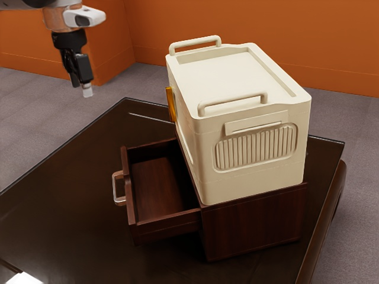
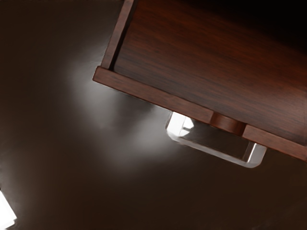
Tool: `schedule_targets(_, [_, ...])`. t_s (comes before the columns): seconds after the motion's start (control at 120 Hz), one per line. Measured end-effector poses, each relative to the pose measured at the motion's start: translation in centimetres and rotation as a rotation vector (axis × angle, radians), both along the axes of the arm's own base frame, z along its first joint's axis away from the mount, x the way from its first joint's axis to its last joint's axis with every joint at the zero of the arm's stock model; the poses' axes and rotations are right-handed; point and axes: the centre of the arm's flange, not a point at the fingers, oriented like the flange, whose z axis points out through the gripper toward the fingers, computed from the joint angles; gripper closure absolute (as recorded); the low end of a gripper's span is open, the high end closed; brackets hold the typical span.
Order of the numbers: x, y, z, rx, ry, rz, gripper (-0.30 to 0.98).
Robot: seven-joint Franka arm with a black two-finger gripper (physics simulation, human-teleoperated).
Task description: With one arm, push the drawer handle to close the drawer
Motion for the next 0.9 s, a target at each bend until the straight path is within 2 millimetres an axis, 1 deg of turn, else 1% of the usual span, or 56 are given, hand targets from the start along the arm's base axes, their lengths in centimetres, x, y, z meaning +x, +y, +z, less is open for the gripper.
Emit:
schedule_targets(0.108, [0.0, -1.0, -0.1, -0.013, 0.007, -0.104, 0.00])
schedule_targets(0.133, [-0.1, -1.3, 0.7, -0.012, -0.008, -0.128, 0.00])
schedule_targets(0.15, [-0.7, -1.6, 2.4, -0.008, -0.041, -0.144, 0.00])
schedule_targets(0.192, [-4.3, -2.6, 8.4, -0.009, -0.159, -0.187, 0.00])
schedule_targets(0.208, [-5.7, -3.2, 10.3, 0.000, -0.192, -0.204, 0.00])
schedule_targets(0.233, [-7.3, -4.9, 12.1, 0.022, -0.223, -0.249, 0.00])
schedule_targets(0.258, [-8.5, -7.8, 13.2, 0.036, -0.238, -0.318, 0.00])
schedule_targets(0.283, [-9.6, -10.8, 13.7, 0.047, -0.239, -0.389, 0.00])
schedule_targets(0.3, [-10.2, -12.6, 13.4, 0.054, -0.225, -0.432, 0.03])
schedule_targets(0.317, [-10.5, -13.9, 12.7, 0.059, -0.202, -0.464, 0.07])
schedule_targets(0.333, [-10.6, -14.5, 11.5, 0.064, -0.169, -0.481, 0.11])
schedule_targets(0.35, [-10.6, -14.5, 10.1, 0.070, -0.132, -0.484, 0.16])
schedule_targets(0.383, [-10.9, -13.7, 6.8, 0.092, -0.056, -0.473, 0.26])
schedule_targets(0.417, [-11.3, -12.2, 3.2, 0.105, 0.013, -0.455, 0.35])
schedule_targets(0.442, [-11.8, -10.1, 0.1, 0.103, 0.064, -0.430, 0.41])
schedule_targets(0.458, [-12.2, -8.7, -1.7, 0.099, 0.087, -0.413, 0.44])
schedule_targets(0.492, [-13.0, -6.5, -4.6, 0.089, 0.118, -0.393, 0.51])
schedule_targets(0.542, [-13.8, -4.9, -8.4, 0.079, 0.144, -0.399, 0.58])
schedule_targets(0.608, [-14.3, -3.5, -12.0, 0.065, 0.142, -0.422, 0.65])
schedule_targets(0.65, [-13.7, -2.7, -14.3, 0.053, 0.136, -0.438, 0.68])
schedule_targets(0.725, [-11.2, -1.0, -18.0, 0.033, 0.120, -0.452, 0.72])
schedule_targets(0.8, [-8.4, -0.2, -21.4, 0.019, 0.088, -0.473, 0.74])
schedule_targets(0.842, [-7.1, -0.1, -22.6, 0.014, 0.060, -0.482, 0.75])
schedule_targets(0.9, [-5.7, 0.0, -23.5, 0.014, 0.021, -0.494, 0.76])
